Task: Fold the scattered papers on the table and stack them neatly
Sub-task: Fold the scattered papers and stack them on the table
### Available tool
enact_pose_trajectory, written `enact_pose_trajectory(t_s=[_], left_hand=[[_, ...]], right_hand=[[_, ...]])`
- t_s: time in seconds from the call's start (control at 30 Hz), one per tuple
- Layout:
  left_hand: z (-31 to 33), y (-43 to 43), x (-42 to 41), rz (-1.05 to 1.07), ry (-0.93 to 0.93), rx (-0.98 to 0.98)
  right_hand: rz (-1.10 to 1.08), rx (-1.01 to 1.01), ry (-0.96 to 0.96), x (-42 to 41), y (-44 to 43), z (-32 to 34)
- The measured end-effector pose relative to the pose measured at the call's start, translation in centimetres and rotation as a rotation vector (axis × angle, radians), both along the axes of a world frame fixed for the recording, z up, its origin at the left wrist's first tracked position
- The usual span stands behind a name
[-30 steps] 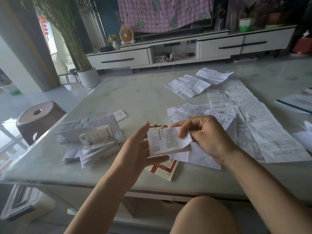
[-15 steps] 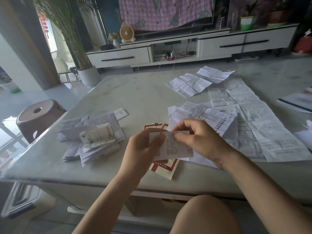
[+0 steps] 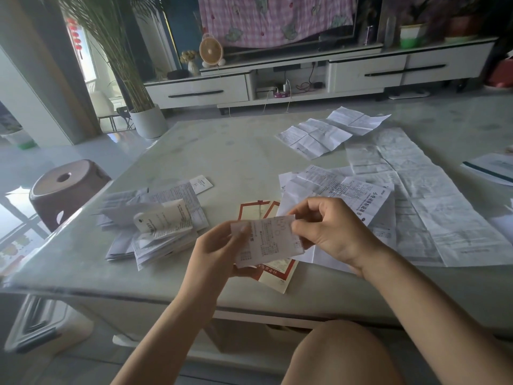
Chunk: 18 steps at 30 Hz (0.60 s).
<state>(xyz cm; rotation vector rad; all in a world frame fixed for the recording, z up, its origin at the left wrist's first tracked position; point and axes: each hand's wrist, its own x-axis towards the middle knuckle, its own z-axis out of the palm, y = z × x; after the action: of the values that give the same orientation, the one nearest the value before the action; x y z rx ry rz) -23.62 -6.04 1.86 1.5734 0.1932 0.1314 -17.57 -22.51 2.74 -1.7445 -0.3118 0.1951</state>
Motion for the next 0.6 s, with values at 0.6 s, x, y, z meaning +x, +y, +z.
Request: enact_pose_trajectory(t_s=[0.6], left_hand=[[-3.9, 6.2, -2.1, 0.765, 0.033, 0.825]], right_hand=[[-0.077, -0.169, -0.173, 0.6, 1.3, -1.3]])
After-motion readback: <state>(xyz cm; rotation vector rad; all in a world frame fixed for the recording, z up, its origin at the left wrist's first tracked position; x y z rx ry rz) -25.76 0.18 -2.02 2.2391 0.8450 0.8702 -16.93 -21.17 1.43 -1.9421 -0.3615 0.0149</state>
